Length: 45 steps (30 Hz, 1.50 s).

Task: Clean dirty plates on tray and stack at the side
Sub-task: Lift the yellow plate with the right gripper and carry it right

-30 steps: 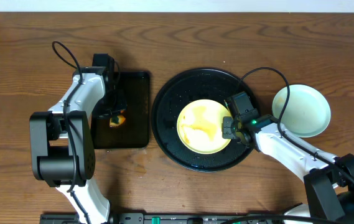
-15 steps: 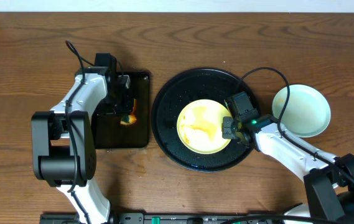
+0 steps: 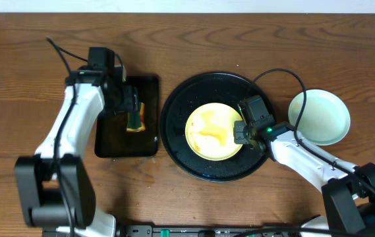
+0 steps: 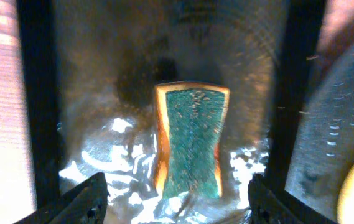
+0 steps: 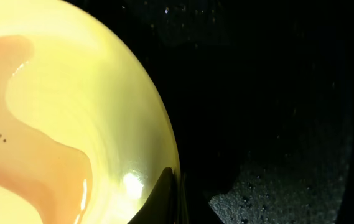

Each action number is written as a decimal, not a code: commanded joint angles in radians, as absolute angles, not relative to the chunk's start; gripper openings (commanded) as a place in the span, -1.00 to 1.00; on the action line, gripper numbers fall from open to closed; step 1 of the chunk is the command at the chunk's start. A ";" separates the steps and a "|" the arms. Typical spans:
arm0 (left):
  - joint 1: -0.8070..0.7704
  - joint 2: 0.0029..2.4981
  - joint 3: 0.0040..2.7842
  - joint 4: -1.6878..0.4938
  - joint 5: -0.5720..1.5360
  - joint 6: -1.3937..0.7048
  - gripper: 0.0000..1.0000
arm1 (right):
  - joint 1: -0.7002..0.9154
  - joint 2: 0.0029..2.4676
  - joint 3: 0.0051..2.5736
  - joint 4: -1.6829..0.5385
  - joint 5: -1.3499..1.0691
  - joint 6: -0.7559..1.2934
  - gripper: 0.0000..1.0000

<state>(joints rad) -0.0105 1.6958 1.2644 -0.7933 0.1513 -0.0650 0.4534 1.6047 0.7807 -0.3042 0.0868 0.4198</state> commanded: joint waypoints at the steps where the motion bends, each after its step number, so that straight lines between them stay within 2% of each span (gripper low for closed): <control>1: -0.010 1.644 1.261 -0.815 0.147 -0.092 0.55 | 0.435 1.544 0.825 -0.310 0.114 0.321 -0.98; 19: -0.012 1.616 1.261 -0.841 0.149 -0.142 0.57 | 0.435 1.287 0.897 -0.262 0.405 -0.125 -0.98; 26: -0.012 1.616 1.261 -0.841 0.149 -0.142 0.57 | 0.555 1.274 0.916 -0.235 0.556 -0.322 -0.98; 32: -0.012 1.616 1.261 -0.839 0.149 -0.142 0.57 | 0.656 1.274 0.916 -0.234 0.638 -0.381 -0.98; 37: -0.012 1.616 1.261 -0.840 0.149 -0.142 0.57 | 0.762 1.274 0.916 -0.164 0.846 -0.490 -0.98; 41: -0.012 1.616 1.261 -0.840 0.149 -0.142 0.57 | 0.787 1.274 0.916 -0.074 0.924 -0.565 -0.98; 45: -0.012 1.616 1.261 -0.840 0.149 -0.142 0.57 | 0.786 1.275 0.916 -0.052 0.929 -0.550 -0.98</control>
